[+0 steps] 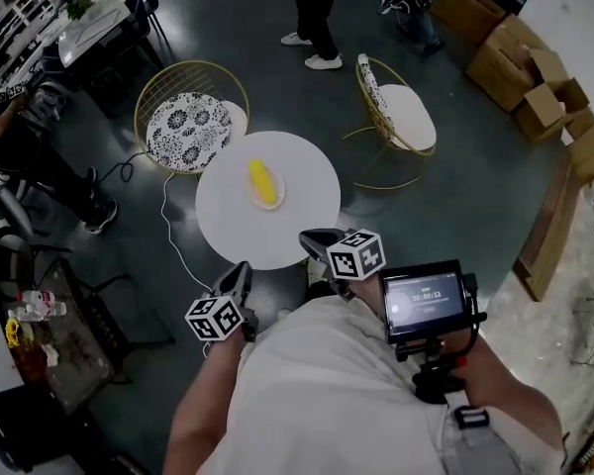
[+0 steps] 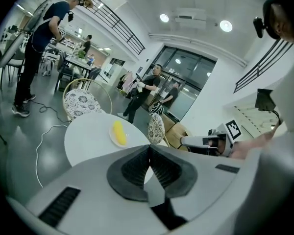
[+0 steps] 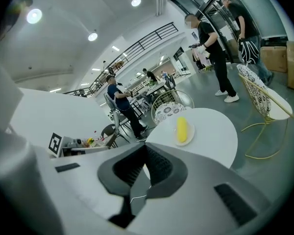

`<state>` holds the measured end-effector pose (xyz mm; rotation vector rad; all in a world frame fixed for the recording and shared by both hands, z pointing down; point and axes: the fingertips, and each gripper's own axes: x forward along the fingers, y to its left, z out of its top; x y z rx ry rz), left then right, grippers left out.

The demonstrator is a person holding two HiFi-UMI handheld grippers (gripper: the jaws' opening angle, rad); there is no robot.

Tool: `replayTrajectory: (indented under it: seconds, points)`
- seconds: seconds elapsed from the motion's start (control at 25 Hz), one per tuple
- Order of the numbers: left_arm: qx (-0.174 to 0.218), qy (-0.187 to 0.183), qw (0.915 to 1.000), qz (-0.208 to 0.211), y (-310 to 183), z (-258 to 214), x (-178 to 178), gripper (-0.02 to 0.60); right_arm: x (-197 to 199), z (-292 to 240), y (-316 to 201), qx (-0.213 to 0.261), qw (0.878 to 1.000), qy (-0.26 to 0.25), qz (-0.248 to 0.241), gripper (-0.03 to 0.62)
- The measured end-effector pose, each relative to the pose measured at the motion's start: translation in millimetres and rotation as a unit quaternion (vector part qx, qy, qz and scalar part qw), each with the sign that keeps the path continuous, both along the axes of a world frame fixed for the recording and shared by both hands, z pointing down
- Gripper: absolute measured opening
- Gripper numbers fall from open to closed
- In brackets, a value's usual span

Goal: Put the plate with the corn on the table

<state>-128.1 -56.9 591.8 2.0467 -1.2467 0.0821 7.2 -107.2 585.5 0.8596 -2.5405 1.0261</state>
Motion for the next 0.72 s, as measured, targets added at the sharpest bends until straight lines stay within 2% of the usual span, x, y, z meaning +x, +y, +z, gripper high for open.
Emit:
replayTrajectory:
  seconds: [0.28, 0.72]
  points:
    - [0.026, -0.009, 0.9993, 0.025, 31, -15, 0, 0.009, -14, -17, 36, 0.023, 1.0, -0.014, 0.002, 0.008]
    - [0.018, -0.009, 0.9988, 0.045, 33, -11, 10, 0.009, -15, -20, 47, 0.024, 0.999, -0.021, 0.011, 0.008]
